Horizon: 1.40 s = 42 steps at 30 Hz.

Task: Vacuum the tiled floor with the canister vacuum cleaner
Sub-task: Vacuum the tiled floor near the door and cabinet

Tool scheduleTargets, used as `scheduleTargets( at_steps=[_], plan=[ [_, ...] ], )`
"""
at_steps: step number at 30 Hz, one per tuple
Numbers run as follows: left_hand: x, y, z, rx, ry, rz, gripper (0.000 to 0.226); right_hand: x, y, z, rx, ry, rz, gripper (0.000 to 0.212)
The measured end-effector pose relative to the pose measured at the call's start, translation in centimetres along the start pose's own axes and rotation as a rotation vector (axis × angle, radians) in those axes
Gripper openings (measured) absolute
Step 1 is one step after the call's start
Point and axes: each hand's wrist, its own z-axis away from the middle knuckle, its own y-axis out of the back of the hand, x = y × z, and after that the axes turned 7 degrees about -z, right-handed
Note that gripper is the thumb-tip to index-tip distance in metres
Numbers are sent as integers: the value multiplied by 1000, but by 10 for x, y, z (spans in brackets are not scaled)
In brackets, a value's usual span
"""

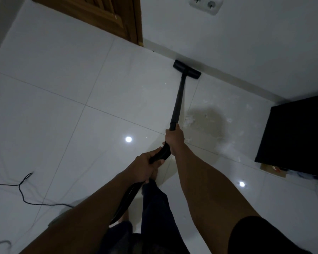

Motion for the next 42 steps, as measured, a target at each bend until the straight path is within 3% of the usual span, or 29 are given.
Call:
scheduleTargets(
  at_steps=[5, 11, 16, 22, 27, 42],
  plan=[
    [-6, 3, -18, 10, 23, -45, 55, 2, -6, -11, -5, -3, 34, 68],
    [-28, -7, -18, 70, 10, -95, 59, 18, -12, -7, 30, 3, -74, 53],
    [-49, -11, 6, 77, -36, -166, 56, 36, -16, 16, 52, 33, -56, 52],
    [-82, -26, 58, 211, -151, -274, 49, 67, -26, 72, 72, 148, -86, 52],
    [-125, -43, 124, 165, -288, -280, 56, 121, -19, 138, 104, 264, -121, 53],
    [-272, -166, 329, 97, -338, -411, 53, 356, 23, 311, 114, 251, -114, 61]
  ],
)
